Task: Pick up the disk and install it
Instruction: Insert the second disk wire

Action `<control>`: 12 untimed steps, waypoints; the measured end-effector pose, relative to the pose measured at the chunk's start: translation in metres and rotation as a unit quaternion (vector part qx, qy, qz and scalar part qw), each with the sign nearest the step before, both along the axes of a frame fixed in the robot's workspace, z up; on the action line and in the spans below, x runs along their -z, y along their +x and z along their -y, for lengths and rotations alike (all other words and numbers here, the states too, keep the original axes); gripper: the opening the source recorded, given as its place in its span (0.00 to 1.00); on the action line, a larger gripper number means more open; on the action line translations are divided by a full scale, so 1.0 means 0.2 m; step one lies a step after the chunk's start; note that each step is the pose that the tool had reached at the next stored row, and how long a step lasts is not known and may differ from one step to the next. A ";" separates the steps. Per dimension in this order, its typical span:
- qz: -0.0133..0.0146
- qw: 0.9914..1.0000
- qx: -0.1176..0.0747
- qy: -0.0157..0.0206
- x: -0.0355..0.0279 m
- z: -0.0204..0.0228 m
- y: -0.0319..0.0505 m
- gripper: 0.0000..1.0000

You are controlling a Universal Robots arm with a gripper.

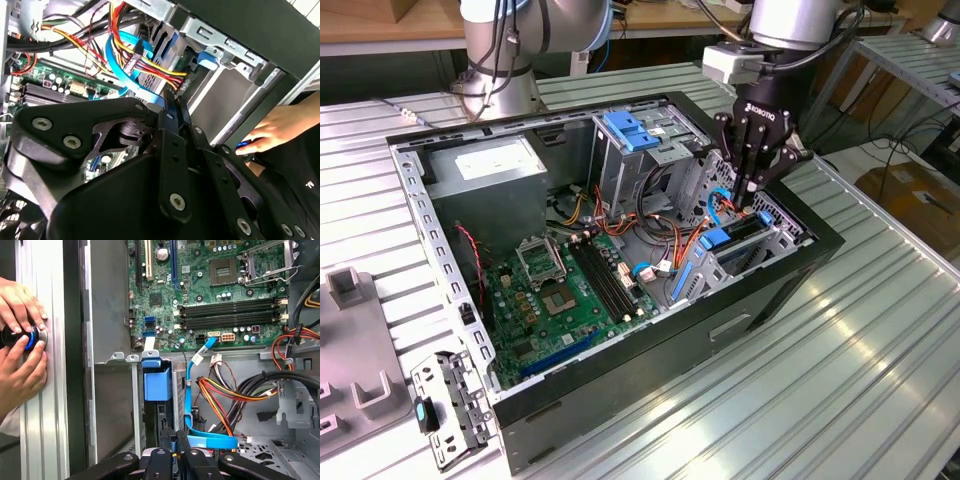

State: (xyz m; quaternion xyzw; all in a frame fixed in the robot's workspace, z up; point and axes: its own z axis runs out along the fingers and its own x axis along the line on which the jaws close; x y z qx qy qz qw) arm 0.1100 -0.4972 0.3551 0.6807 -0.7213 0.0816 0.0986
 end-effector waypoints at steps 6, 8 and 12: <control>0.011 1.000 -0.003 0.008 0.012 0.017 -0.035 0.16; 0.013 1.000 -0.005 0.010 0.016 0.020 -0.049 0.16; 0.019 1.000 -0.009 0.011 0.026 0.030 -0.067 0.16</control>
